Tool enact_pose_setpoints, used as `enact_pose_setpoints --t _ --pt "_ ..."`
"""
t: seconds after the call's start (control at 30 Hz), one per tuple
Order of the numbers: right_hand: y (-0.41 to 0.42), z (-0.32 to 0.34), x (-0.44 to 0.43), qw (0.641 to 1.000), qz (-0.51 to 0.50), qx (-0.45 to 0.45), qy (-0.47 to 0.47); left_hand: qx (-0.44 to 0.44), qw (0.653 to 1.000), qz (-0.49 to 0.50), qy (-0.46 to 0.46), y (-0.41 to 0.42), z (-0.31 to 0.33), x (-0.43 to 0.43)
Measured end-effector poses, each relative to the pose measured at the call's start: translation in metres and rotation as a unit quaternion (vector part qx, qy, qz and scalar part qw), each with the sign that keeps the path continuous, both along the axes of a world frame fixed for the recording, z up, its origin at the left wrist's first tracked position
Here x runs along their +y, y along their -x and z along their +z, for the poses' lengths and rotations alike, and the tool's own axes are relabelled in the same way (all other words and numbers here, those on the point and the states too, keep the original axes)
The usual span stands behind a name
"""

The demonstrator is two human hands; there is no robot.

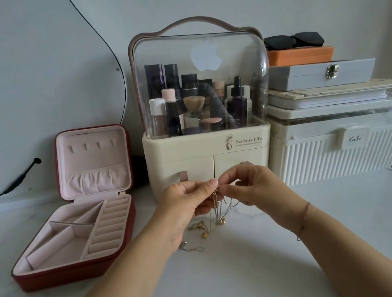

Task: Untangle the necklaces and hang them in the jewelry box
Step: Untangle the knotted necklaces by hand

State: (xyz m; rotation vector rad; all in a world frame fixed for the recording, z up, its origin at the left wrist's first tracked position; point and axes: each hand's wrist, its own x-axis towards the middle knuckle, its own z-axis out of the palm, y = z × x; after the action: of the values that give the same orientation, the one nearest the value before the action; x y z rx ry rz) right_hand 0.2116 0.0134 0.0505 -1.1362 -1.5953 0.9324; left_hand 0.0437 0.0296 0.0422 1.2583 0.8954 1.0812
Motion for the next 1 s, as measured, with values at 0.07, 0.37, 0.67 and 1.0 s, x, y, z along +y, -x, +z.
enact_pose_setpoints --t 0.07,0.37,0.67,1.0 --pt "0.001 0.000 -0.002 0.999 -0.018 -0.024 -0.018 0.007 1.000 0.000 -0.004 0.000 0.000 0.000" --pt "0.006 -0.003 -0.006 0.972 -0.105 -0.168 -0.125 0.029 1.000 0.006 -0.007 0.000 -0.004 0.002" --pt "0.003 -0.006 0.001 0.976 -0.108 -0.162 -0.101 0.020 1.000 0.015 0.002 0.000 -0.004 0.003" --pt "0.001 -0.007 0.003 0.984 -0.067 -0.156 -0.057 0.003 1.000 0.029 0.013 0.000 -0.002 0.003"
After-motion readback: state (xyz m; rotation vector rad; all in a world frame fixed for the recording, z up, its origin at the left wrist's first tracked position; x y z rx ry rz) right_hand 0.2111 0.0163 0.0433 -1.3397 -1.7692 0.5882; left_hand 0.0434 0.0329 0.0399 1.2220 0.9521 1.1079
